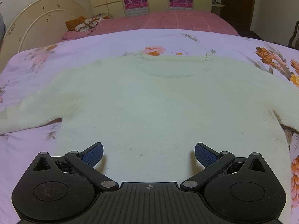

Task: Fold small clothes
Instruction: 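Move the right tool toward the sweater's sleeve cuff, then grasp the sleeve cuff with the right gripper and fold it across the body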

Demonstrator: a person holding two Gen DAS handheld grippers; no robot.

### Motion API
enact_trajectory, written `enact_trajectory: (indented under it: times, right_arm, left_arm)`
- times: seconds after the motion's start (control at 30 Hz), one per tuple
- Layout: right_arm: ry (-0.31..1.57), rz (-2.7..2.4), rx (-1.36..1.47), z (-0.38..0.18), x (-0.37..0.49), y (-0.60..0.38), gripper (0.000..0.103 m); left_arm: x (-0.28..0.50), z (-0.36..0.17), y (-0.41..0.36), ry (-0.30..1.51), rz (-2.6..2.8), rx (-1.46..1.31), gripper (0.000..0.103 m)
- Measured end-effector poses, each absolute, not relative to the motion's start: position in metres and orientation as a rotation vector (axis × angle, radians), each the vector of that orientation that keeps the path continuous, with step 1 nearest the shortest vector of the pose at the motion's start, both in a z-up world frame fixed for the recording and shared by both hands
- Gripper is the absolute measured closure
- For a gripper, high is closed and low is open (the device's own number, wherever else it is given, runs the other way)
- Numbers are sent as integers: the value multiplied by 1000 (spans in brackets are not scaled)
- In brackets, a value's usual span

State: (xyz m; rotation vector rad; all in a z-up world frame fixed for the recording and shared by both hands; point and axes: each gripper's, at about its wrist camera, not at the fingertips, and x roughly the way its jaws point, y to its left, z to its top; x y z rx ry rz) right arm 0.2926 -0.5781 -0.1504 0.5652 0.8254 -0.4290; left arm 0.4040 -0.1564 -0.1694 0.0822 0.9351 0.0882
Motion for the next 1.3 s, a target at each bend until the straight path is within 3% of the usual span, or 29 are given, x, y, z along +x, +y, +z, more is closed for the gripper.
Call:
enact_trajectory:
  times: [0.2,0.27,0.33,0.43,0.83,1.03,1.2,1.3]
  right_arm:
    - [789,-466,561,-152,306,-591,27]
    - [771,-482,515,-154,314,-589,38]
    - [754,-490,460,-156,320,-586,76]
    - [729,-492,447,-157,321,-587,94]
    - [580,-251,289,-107,348,-495,96]
    - [576,-7,207,-96,390,-380,96]
    - [653,192,61,-120,418,-267,95]
    - [730,275,-12,-137,426,-221,81]
  left_arm:
    - [409,-171,-165,934,85,62,0]
    - [409,-171,-165,924,82,53,0]
    - [409,-171,-164,910,86,46,0]
    - [410,-172,-159,904,83,24,0]
    - [413,-153,-114,850,21,-58,0]
    - [415,-137,-63,799,19,-90,0]
    - [423,-140,-18,817,29,-154,0]
    - [430,-150,-3,846,5,-207,0]
